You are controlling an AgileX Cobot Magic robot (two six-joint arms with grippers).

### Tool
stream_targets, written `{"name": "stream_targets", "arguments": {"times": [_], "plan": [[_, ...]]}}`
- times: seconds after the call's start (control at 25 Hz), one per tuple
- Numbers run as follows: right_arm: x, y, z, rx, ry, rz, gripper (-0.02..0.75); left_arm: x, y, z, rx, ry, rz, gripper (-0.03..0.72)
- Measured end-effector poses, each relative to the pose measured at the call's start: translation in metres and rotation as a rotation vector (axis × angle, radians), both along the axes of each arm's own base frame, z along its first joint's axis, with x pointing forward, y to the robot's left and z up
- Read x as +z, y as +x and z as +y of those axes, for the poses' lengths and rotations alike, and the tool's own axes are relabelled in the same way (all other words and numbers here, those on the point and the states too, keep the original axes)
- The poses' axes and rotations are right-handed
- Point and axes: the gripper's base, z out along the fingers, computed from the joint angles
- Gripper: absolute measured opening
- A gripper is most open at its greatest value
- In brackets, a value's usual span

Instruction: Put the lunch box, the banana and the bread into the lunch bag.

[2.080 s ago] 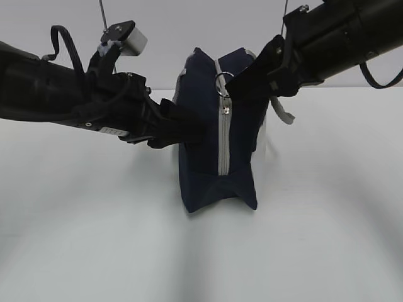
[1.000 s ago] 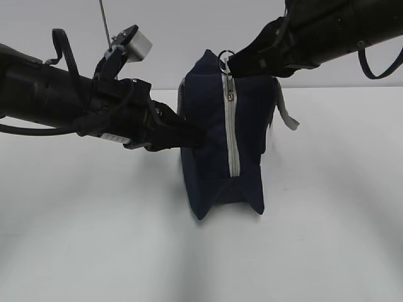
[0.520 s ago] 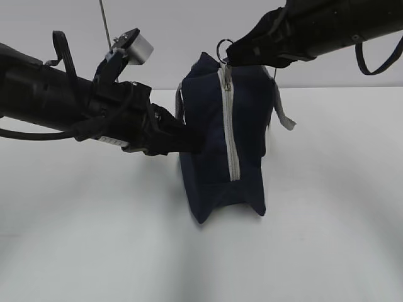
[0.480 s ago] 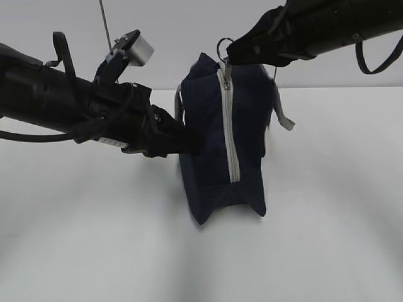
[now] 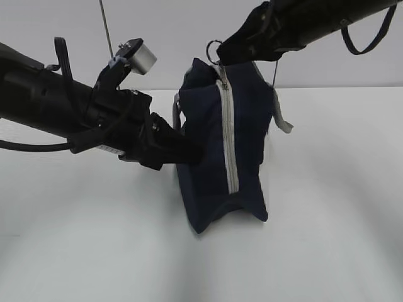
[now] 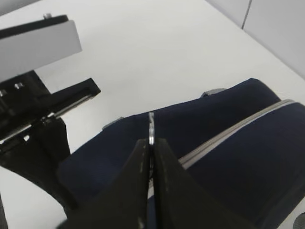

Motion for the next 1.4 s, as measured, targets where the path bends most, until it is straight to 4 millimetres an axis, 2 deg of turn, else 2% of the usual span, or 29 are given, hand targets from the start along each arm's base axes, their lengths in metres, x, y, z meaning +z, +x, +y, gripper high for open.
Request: {"name": "stream_targets", "arguments": {"times": [0.24,0.72,1.04,1.4], "plan": [[-0.015,0.013,0.001,0.126,-0.076,0.121,-0.016,-0.001,-0.001,0.001,-0.018,0.017,-0.005,0.004],[-0.04,0.041,-0.01,0.08,-0.067,0.187,-0.016,-0.004,-0.003,0.002,-0.048,0.051,-0.017,0.004],[-0.038,0.057,-0.004,0.061,-0.011,0.169,-0.016,-0.006,-0.005,0.003,-0.072,0.077,-0.01,0.004],[-0.032,0.061,-0.003,0.06,0.0,0.16,-0.016,-0.006,-0.005,0.004,-0.077,0.077,0.005,0.003]]}}
